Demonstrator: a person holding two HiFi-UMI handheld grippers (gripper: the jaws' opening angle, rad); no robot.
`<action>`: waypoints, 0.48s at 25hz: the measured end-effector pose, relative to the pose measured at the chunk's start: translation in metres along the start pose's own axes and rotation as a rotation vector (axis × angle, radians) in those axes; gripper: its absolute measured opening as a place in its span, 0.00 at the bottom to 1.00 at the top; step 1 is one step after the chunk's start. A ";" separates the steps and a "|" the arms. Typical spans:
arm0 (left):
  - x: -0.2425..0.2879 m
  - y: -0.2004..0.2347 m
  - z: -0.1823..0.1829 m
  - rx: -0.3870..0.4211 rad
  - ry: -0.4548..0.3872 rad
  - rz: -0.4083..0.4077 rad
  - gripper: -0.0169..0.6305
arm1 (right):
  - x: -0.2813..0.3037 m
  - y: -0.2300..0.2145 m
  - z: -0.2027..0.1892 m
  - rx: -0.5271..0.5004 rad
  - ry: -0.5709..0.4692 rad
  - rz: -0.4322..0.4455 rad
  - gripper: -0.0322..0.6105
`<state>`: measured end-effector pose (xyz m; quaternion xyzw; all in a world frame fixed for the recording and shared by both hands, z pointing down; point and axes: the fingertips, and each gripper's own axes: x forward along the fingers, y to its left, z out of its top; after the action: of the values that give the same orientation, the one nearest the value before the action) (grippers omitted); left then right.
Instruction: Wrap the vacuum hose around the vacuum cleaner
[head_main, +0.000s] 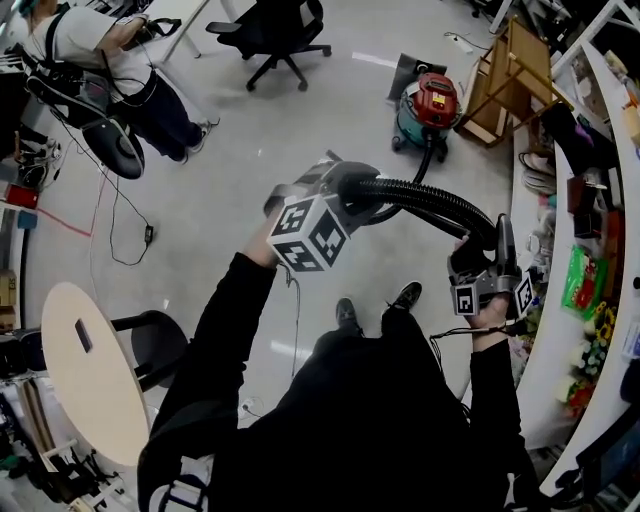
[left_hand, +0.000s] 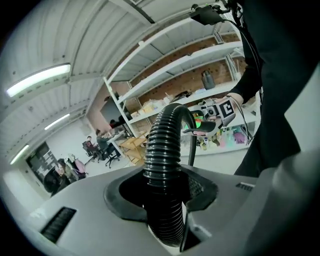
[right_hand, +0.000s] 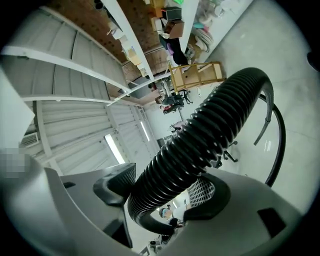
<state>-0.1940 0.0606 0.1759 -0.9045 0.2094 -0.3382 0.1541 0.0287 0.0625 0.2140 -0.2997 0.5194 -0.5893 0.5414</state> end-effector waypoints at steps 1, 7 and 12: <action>0.011 0.006 0.004 0.016 0.016 -0.018 0.28 | -0.002 -0.002 0.008 0.014 -0.005 0.008 0.50; 0.070 0.029 0.025 0.032 0.087 -0.095 0.28 | -0.005 0.004 0.052 0.107 -0.034 0.109 0.51; 0.116 0.055 0.039 -0.021 0.160 -0.082 0.28 | -0.015 -0.003 0.087 0.103 0.147 0.038 0.50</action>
<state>-0.1032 -0.0381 0.1878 -0.8840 0.1873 -0.4130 0.1137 0.1110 0.0509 0.2445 -0.2174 0.5325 -0.6253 0.5275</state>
